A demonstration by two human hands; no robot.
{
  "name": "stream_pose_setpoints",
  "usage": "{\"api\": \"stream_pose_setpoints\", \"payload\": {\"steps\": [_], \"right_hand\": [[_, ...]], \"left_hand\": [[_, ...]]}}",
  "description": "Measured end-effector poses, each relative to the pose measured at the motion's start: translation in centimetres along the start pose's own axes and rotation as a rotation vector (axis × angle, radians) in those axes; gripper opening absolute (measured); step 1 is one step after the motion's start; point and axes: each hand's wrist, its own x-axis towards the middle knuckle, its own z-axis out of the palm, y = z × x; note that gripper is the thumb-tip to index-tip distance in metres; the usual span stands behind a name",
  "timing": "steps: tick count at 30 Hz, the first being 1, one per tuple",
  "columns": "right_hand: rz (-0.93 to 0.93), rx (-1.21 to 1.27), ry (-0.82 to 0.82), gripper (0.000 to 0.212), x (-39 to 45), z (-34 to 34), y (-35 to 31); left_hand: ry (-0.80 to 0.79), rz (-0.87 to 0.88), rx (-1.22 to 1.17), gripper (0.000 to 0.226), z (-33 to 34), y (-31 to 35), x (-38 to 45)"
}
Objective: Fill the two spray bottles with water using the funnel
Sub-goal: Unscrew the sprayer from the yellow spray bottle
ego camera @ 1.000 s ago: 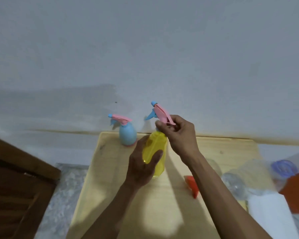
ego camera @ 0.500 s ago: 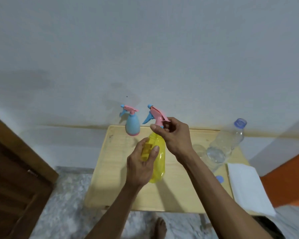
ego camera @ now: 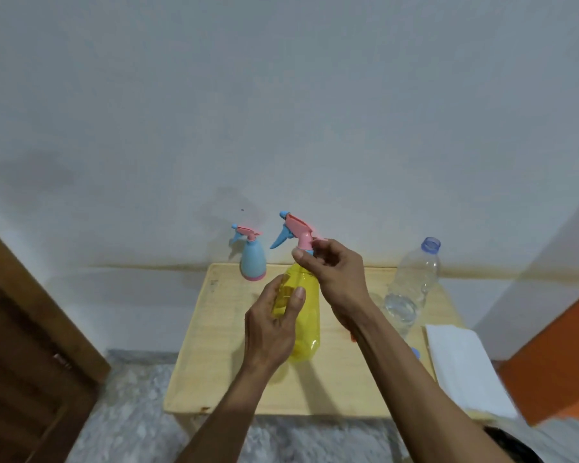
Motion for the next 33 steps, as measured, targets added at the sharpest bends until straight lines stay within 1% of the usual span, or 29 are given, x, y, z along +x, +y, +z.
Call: {"api": "stream_pose_setpoints", "payload": {"steps": [3, 5, 6, 7, 10, 15, 19, 21, 23, 26, 30, 33], "right_hand": [[0.050, 0.084, -0.041, 0.033, 0.2, -1.1, -0.4], [0.082, 0.105, -0.043, 0.033, 0.3, -1.9, -0.7], [0.082, 0.109, -0.037, 0.032, 0.4, -2.3, -0.8], [0.074, 0.115, -0.028, 0.032, 0.5, -2.6, -1.1], [0.018, 0.114, 0.004, 0.035, 0.8, -3.5, -1.5], [0.019, 0.093, -0.041, 0.026, 1.5, -4.7, -1.7], [0.021, 0.063, -0.062, 0.028, 1.5, -4.9, -1.7], [-0.001, 0.092, -0.062, 0.023, 1.3, -4.9, -1.7], [0.014, 0.147, -0.053, 0.017, 1.3, -4.9, -1.6], [0.085, 0.237, -0.069, 0.021, 1.4, -4.7, -1.7], [0.116, 0.226, -0.079, 0.027, 1.5, -4.6, -1.9], [0.080, 0.174, -0.086, 0.023, 1.9, -4.6, -2.0]], "left_hand": [[0.010, -0.003, 0.002, 0.037, 0.9, 0.6, 0.2], [0.017, -0.012, 0.006, 0.027, 1.8, 1.2, 0.2], [0.019, -0.008, 0.009, 0.025, 2.2, 1.5, 0.2], [0.018, -0.003, 0.013, 0.026, 2.6, 1.9, 0.2], [0.007, 0.012, 0.027, 0.043, 3.8, 2.9, 0.1], [0.005, -0.003, 0.019, 0.049, 4.8, 3.1, 0.5], [0.023, -0.009, 0.010, 0.058, 5.1, 3.4, 0.5], [0.028, -0.009, -0.008, 0.057, 5.3, 3.8, 0.4], [0.035, -0.001, -0.023, 0.055, 5.4, 4.1, 0.3], [0.046, -0.002, -0.030, 0.055, 5.5, 4.4, 0.4], [0.058, 0.006, -0.024, 0.049, 5.5, 4.4, 0.4], [0.056, 0.012, 0.001, 0.048, 5.4, 4.4, 0.4]]}}
